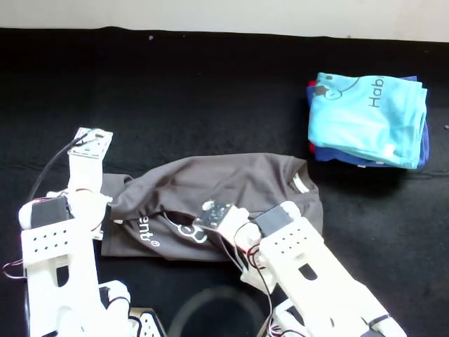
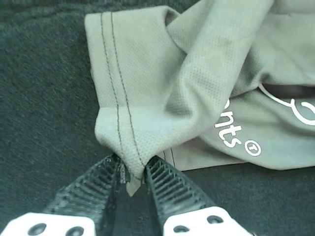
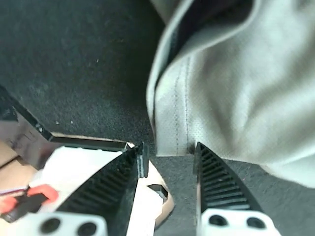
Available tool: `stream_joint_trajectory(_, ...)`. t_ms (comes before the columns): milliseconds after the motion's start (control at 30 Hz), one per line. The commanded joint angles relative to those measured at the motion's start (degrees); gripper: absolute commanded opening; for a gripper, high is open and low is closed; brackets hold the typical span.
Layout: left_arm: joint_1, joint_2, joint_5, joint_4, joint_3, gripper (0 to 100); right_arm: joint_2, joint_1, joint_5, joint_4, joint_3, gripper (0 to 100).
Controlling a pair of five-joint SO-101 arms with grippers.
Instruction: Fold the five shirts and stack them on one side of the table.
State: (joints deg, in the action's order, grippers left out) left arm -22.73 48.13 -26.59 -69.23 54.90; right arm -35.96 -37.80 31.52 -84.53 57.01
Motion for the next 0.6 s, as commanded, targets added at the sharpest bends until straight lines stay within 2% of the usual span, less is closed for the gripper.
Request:
stream_joint_trajectory(0,-0.6,1.1,-0.6,1.1,-0.6,1,-0.2,-0.4,2.4,-0.4,-0.4,15.5)
stream_joint_trajectory(267,-0.6,0.9,-0.6,1.9,-0.5,1,-5.1,-0.4,2.5,-5.7,-8.0,15.5)
stream_joint_trajectory(567,-0.7,0.9,-0.6,2.2,-0.5,1,0.3,3.7,2.0,5.3,-1.3,15.5)
